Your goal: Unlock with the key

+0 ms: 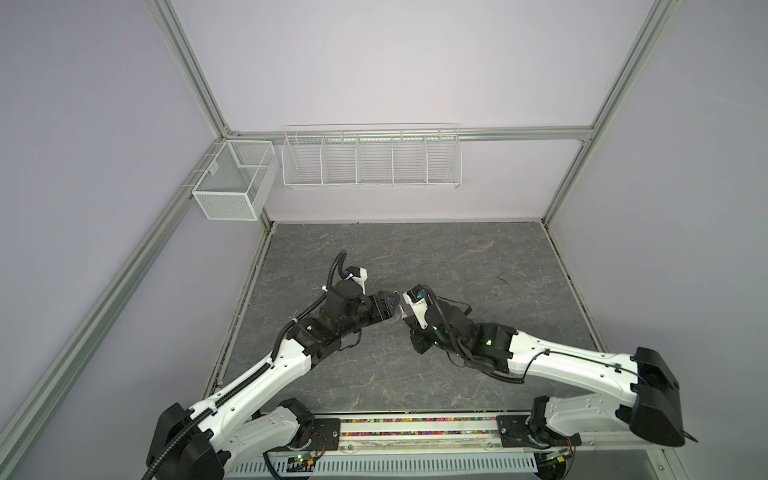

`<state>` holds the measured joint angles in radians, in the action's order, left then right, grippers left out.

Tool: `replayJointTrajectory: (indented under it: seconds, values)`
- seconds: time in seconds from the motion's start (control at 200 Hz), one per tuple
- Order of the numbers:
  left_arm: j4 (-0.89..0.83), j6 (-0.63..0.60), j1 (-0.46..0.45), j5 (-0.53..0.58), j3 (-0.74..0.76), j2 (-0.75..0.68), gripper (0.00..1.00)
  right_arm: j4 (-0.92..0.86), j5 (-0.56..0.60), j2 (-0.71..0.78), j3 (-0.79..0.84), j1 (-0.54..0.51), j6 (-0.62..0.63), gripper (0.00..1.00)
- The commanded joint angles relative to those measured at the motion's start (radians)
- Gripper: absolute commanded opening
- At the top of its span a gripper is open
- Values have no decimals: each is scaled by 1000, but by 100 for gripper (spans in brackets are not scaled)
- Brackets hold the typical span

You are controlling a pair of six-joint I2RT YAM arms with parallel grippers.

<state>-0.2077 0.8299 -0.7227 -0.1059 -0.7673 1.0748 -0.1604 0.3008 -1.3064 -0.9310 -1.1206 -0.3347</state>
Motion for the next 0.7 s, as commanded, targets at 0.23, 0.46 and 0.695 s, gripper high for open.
replayJointTrajectory:
  seconds: [0.23, 0.46, 0.695]
  values:
    - [88, 11, -27, -38, -46, 95, 59, 50, -13, -2, -14, 5, 39, 6]
    - [112, 13, -27, -49, -35, 102, 49, 35, 3, -51, -55, 7, 49, 6]
    - [100, 8, -27, -36, -29, 89, 30, 31, 13, -70, -58, 6, 45, 6]
